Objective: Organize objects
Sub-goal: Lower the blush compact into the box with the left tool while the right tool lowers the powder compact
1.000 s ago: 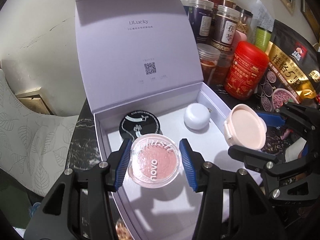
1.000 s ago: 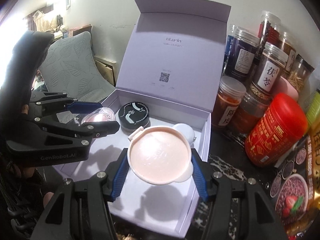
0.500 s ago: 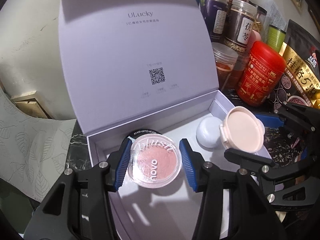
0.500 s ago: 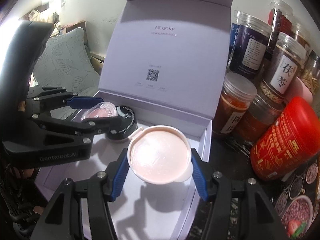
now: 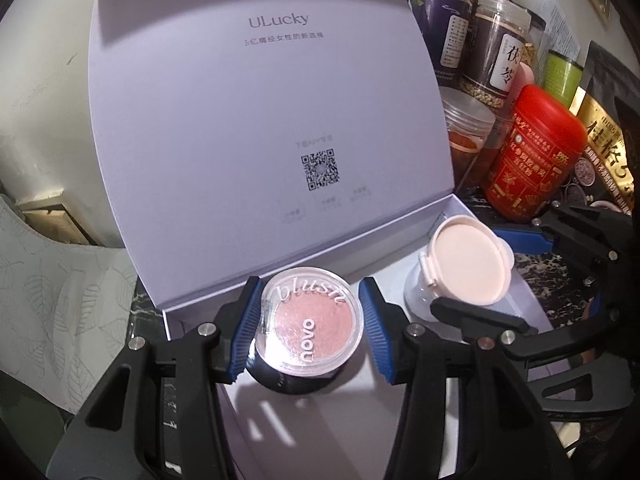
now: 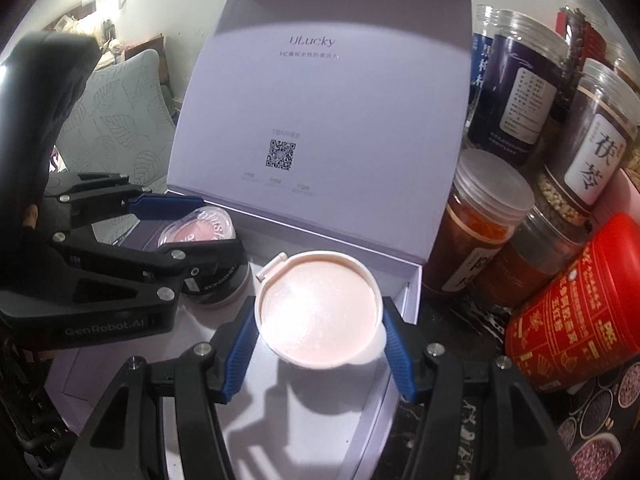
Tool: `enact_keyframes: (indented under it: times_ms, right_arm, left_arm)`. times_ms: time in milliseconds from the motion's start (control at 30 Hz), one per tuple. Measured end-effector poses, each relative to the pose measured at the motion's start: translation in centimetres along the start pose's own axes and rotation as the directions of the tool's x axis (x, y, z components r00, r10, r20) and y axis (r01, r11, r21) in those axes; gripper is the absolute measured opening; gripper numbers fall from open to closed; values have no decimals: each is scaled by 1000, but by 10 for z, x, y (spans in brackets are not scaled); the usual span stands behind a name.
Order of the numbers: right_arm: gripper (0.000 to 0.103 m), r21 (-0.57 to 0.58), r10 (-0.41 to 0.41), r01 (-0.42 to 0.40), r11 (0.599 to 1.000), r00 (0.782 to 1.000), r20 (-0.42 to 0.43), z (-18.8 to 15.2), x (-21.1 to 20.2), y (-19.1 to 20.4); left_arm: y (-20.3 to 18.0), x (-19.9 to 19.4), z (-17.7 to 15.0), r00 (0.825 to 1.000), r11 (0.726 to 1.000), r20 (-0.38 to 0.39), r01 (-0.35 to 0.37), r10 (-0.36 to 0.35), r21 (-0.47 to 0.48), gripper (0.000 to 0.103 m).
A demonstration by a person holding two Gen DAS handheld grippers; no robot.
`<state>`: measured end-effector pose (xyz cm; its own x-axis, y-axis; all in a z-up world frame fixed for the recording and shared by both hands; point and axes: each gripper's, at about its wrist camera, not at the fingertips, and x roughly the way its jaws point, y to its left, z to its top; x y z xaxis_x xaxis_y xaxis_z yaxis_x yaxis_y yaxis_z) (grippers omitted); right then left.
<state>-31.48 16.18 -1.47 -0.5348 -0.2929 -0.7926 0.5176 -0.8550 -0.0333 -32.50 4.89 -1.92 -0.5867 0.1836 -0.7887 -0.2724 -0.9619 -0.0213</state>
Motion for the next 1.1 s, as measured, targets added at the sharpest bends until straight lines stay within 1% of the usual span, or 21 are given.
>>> enact_keyframes:
  times_ms: [133,333,500,600,900,1100]
  right_arm:
    - [59,18,2,-2,1000,1000,-1,1,6,-4]
    - [59,30,-14,14,999,1000,-15,-1,18,-10]
    - [59,26,-11,11,1000,1000,-14,-2,20,-8]
    - [60,20,-19,20,1000,1000,-15,-3,22,-7]
    - [60,18,-14,14,1000,1000,-15,-5,22,-8]
    - [61,6,-21,21,1000,1000,-21,-7,23,-6]
  left_arm:
    - [-1,5,0,1000,1000,-17,24,-24,-2,47]
    - [-2,11,-1,999,1000,-42,17,-17,-4,47]
    - [2,22,0,996,999,-88,18,-20,-26,47]
    - [2,23,3,996,999,-83,26,-29,-31,48]
    - [-8,27,3,997,1000,-81,8,-8,0,48]
    - [-12,30,6,997,1000,-79,17,-17,-8,48]
